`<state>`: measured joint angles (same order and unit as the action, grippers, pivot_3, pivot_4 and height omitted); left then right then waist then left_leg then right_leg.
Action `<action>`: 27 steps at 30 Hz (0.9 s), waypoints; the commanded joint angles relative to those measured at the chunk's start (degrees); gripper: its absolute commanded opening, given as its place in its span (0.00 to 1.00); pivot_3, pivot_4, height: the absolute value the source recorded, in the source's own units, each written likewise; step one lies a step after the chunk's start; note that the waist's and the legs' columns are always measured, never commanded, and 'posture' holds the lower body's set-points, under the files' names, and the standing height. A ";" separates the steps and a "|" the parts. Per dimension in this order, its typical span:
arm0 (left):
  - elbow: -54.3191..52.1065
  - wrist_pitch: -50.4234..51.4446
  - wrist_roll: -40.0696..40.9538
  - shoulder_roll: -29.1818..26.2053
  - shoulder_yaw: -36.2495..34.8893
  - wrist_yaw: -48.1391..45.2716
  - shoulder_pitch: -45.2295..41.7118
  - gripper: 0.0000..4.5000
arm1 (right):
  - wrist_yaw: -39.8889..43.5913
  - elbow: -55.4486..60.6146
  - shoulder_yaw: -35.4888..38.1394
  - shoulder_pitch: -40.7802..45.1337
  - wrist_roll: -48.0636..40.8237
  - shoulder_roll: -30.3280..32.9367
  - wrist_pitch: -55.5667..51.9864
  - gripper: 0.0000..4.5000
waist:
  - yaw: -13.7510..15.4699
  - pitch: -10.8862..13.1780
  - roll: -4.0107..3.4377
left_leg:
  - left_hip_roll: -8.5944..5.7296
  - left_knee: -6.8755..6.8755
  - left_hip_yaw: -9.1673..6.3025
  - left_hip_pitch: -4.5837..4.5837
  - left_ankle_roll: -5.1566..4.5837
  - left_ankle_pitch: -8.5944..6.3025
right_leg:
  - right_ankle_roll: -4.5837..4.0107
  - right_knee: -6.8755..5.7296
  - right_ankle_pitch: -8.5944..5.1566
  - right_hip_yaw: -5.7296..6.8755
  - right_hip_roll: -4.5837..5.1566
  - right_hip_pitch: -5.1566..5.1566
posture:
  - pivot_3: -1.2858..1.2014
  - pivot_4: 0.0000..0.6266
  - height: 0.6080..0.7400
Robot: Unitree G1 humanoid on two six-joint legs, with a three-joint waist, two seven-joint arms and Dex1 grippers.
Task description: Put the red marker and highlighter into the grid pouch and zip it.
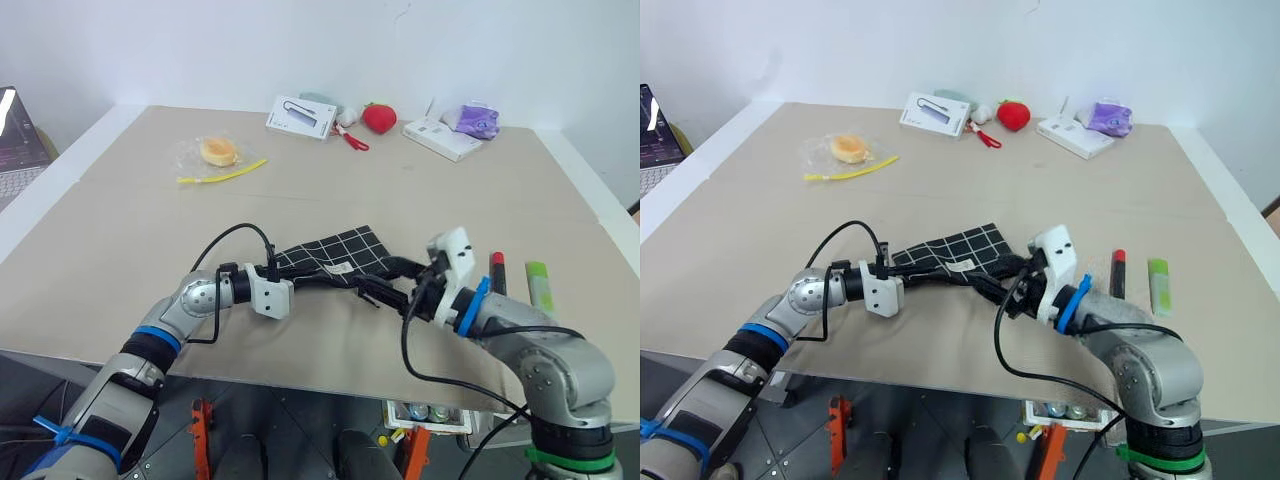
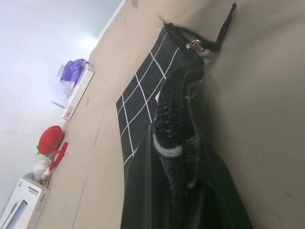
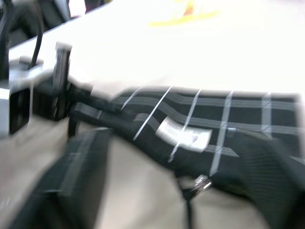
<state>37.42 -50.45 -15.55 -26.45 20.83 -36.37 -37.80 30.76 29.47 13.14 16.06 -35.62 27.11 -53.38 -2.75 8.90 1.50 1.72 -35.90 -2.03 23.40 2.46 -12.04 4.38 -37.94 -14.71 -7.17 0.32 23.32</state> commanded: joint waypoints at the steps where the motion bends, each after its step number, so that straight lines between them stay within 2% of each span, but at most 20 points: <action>1: 0.05 1.03 0.18 -0.49 0.04 -0.70 1.05 0.00 | -3.35 -2.28 5.92 1.18 1.33 2.59 2.16 0.99 | 0.02 0.01 0.02 | -0.01 0.00 0.00 0.00 0.00 0.00 | 0.00 0.00 0.00 0.00 0.01 0.00 | 0.52 0.24 0.95; 9: 0.68 2.37 2.09 0.68 -0.54 -1.44 -0.10 0.00 | -15.89 -12.07 9.07 2.85 12.21 7.94 1.59 0.99 | 0.02 0.02 -0.01 | -0.03 0.11 0.03 -0.04 -0.01 0.01 | -0.05 0.00 -0.01 -0.03 0.03 0.01 | 0.52 0.24 0.95; 12: 1.23 2.38 2.24 1.10 -0.47 -1.55 -0.58 0.00 | -17.95 -12.83 9.22 1.75 14.40 9.12 0.63 0.99 | 0.02 0.02 -0.01 | -0.04 0.13 0.04 -0.04 -0.01 0.01 | -0.03 0.00 -0.03 -0.04 0.03 0.02 | 0.52 0.24 0.95; 22: 1.98 1.89 2.17 1.87 -0.36 -1.79 -0.90 0.00 | -22.78 -15.54 9.60 -0.66 17.66 7.31 -3.95 0.99 | 0.05 0.02 -0.02 | -0.05 0.08 0.04 -0.05 -0.02 0.02 | -0.03 0.00 -0.01 -0.06 0.03 -0.02 | 0.52 0.24 0.95; 27: 1.69 1.93 2.25 1.92 -0.41 -1.74 -0.55 0.00 | -21.97 -16.63 9.36 -2.51 17.01 5.87 -5.48 0.99 | 0.06 0.02 -0.02 | -0.05 0.10 0.03 -0.05 -0.02 0.01 | -0.03 0.00 -0.02 -0.06 0.03 -0.02 | 0.52 0.24 0.95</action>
<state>38.87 -48.71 -13.28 -25.09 20.39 -38.09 -38.58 8.62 11.98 21.15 13.39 -18.29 33.26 -58.49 -2.69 8.92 1.47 1.67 -35.81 -2.00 23.36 2.43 -12.02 4.36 -37.95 -14.73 -7.24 0.35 23.31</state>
